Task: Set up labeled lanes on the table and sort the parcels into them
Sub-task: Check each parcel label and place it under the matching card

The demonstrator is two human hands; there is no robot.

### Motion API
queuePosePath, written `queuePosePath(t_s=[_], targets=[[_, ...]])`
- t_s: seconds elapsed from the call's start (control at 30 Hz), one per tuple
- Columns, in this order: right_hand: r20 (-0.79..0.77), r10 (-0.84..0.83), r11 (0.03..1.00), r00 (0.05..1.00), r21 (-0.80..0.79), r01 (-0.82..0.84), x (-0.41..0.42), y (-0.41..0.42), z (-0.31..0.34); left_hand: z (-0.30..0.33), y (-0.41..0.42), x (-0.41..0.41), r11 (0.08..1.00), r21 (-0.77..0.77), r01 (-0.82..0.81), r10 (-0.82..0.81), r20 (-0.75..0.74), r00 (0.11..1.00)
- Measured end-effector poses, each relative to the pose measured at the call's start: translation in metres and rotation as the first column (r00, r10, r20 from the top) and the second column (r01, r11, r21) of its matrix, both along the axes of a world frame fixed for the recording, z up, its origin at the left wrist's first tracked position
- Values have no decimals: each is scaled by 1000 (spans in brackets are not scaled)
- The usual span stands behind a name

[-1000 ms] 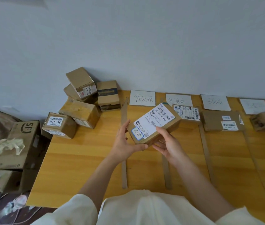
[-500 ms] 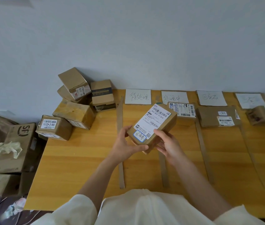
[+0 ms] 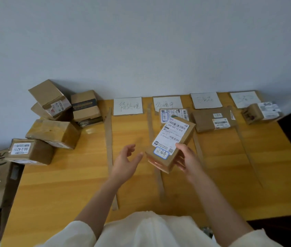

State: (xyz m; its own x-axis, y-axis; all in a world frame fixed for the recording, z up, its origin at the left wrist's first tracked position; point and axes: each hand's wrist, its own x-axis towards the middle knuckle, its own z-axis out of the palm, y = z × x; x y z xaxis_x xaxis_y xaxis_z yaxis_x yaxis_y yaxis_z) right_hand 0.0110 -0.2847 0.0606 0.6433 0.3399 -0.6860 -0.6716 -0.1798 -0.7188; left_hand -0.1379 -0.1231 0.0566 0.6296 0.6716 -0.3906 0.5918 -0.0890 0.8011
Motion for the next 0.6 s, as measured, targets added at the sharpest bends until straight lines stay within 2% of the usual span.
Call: queuePosePath(t_s=[0.3,0.47,0.6], targets=[[34,-210,968,977,-134,213,64,-89,-8,-15,-50,55,975,-11,220,-219,-159,963],[50,-194,965,980,-169,199,100,-123,-12,-18,-74,85,938,-36,345,-342,-264,902],[30,-146,966,989,-211,149,129,-146,-12,-24,-89,100,930,-39,364,-360,-291,887]])
